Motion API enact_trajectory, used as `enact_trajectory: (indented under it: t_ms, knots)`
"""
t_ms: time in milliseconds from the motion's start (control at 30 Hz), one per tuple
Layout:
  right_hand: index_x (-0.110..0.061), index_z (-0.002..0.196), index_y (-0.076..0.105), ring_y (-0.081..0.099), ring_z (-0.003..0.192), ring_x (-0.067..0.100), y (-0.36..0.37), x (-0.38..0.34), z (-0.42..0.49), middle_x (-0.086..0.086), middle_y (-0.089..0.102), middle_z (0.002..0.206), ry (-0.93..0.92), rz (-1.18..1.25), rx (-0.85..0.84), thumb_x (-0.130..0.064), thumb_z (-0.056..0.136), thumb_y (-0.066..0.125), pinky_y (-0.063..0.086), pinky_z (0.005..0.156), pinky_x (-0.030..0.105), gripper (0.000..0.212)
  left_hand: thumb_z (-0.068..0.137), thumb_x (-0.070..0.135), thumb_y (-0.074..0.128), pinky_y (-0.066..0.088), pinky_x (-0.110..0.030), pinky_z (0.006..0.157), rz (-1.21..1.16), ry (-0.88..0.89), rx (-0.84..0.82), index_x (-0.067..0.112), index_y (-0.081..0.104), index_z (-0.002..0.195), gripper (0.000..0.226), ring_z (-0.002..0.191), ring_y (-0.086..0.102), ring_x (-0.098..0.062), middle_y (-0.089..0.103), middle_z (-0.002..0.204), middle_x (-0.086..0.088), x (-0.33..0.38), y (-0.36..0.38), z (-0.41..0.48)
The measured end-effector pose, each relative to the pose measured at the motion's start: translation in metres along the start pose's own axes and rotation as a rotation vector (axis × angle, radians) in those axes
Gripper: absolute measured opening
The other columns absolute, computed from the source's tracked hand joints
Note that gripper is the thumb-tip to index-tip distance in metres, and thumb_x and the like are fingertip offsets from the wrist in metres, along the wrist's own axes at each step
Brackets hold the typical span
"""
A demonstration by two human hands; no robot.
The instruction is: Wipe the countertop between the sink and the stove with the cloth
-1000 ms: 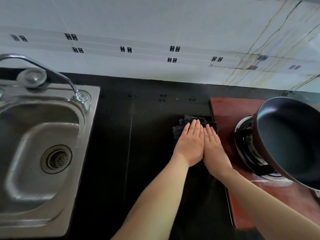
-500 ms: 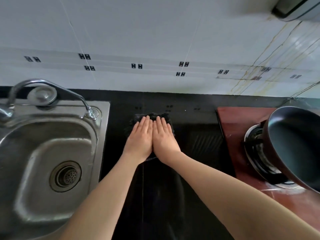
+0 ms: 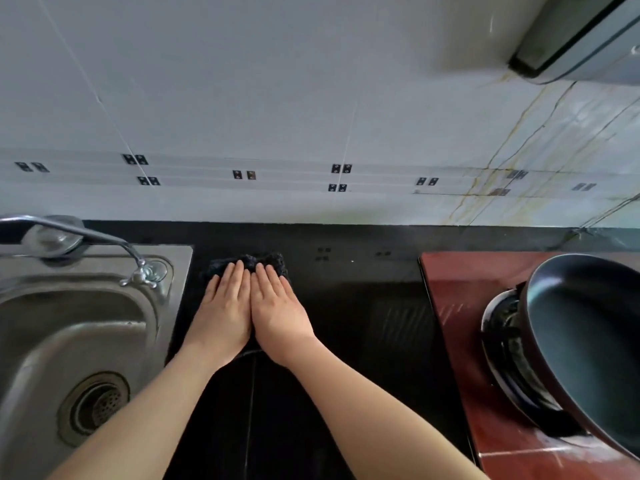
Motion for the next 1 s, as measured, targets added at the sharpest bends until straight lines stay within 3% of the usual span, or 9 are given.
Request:
enact_trajectory:
  t_ms: [67, 133, 233, 300, 367, 467, 533, 767, 1000]
  knots:
    - [-0.003, 0.148, 0.003, -0.002, 0.145, 0.028, -0.013, 0.036, -0.010, 0.017, 0.002, 0.158, 0.076, -0.031, 0.024, -0.016, 0.099, 0.032, 0.000, 0.117, 0.038, 0.059, 0.086, 0.023, 0.028, 0.024, -0.048, 0.112, -0.013, 0.052, -0.004, -0.002, 0.031, 0.141, 0.061, 0.139, 0.025, -0.034, 0.029, 0.149, -0.023, 0.039, -0.003, 0.025]
    - [-0.003, 0.148, 0.008, 0.005, 0.145, 0.029, -0.024, 0.083, -0.025, 0.018, 0.008, 0.157, 0.149, -0.114, 0.022, -0.013, 0.097, 0.035, 0.007, 0.117, 0.039, 0.059, 0.091, 0.024, 0.025, 0.013, -0.047, 0.116, -0.045, 0.104, -0.002, 0.002, 0.015, 0.146, 0.060, 0.144, 0.009, -0.031, 0.014, 0.155, -0.019, 0.090, -0.005, 0.050]
    - [0.001, 0.138, 0.040, 0.039, 0.134, 0.032, -0.038, 0.153, -0.044, 0.021, 0.041, 0.144, 0.240, -0.217, 0.076, -0.010, 0.078, 0.062, 0.036, 0.105, 0.043, 0.065, 0.095, 0.022, 0.021, 0.003, -0.047, 0.117, -0.060, 0.170, -0.027, 0.002, 0.004, 0.147, 0.058, 0.144, -0.001, -0.030, 0.004, 0.157, -0.019, 0.159, -0.005, 0.083]
    - [0.003, 0.128, 0.053, 0.052, 0.123, 0.034, -0.040, 0.192, -0.051, 0.022, 0.053, 0.133, 0.348, -0.217, 0.087, -0.005, 0.063, 0.074, 0.046, 0.094, 0.044, 0.069, 0.095, 0.021, 0.020, 0.000, -0.046, 0.116, -0.085, 0.208, -0.013, 0.002, 0.006, 0.147, 0.057, 0.144, -0.001, -0.030, 0.006, 0.157, -0.019, 0.188, -0.004, 0.104]
    - [0.004, 0.132, 0.048, 0.046, 0.128, 0.034, -0.040, 0.214, -0.051, 0.023, 0.047, 0.138, 0.398, -0.227, 0.090, -0.002, 0.069, 0.070, 0.042, 0.100, 0.044, 0.068, 0.096, 0.021, 0.019, 0.001, -0.044, 0.117, -0.111, 0.250, 0.014, 0.002, 0.008, 0.147, 0.055, 0.144, 0.001, -0.028, 0.007, 0.157, -0.017, 0.201, -0.005, 0.120]
    - [-0.001, 0.147, 0.020, 0.014, 0.144, 0.030, -0.044, 0.225, -0.042, 0.019, 0.017, 0.155, 0.376, -0.268, 0.080, -0.008, 0.090, 0.045, 0.020, 0.115, 0.040, 0.062, 0.097, 0.020, 0.018, 0.003, -0.041, 0.118, -0.116, 0.263, 0.041, 0.002, 0.010, 0.147, 0.053, 0.144, 0.002, -0.025, 0.009, 0.157, -0.015, 0.204, -0.006, 0.133]
    - [-0.005, 0.149, 0.006, 0.000, 0.145, 0.026, -0.038, 0.223, -0.041, 0.015, 0.003, 0.158, 0.405, -0.262, 0.032, -0.011, 0.096, 0.034, 0.010, 0.117, 0.037, 0.061, 0.098, 0.018, 0.018, 0.003, -0.040, 0.118, -0.126, 0.288, 0.024, 0.003, 0.010, 0.147, 0.053, 0.144, 0.002, -0.024, 0.009, 0.157, -0.014, 0.201, 0.000, 0.129]
    - [-0.015, 0.150, 0.009, 0.000, 0.146, 0.022, -0.044, 0.194, -0.021, 0.006, 0.003, 0.159, 0.459, -0.121, 0.117, -0.015, 0.099, 0.030, 0.007, 0.116, 0.040, 0.056, 0.098, 0.017, 0.020, 0.001, -0.035, 0.117, -0.159, 0.289, 0.044, 0.005, 0.008, 0.148, 0.053, 0.145, 0.000, -0.020, 0.005, 0.158, -0.011, 0.167, 0.000, 0.127]
    - [-0.013, 0.150, 0.009, -0.001, 0.146, 0.023, -0.022, 0.087, 0.049, 0.008, 0.005, 0.159, 0.282, -0.048, 0.106, -0.019, 0.099, 0.028, 0.004, 0.116, 0.042, 0.054, 0.097, 0.020, 0.025, 0.002, -0.034, 0.118, -0.208, 0.146, 0.066, 0.007, 0.010, 0.148, 0.055, 0.145, 0.002, -0.018, 0.008, 0.158, -0.010, 0.039, -0.009, 0.094]
Point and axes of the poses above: each hand's wrist, its own z-axis towards the middle knuckle, its own y-axis out of the palm, x = y × z, the point moved 6 cm from there along z, towards the middle knuckle
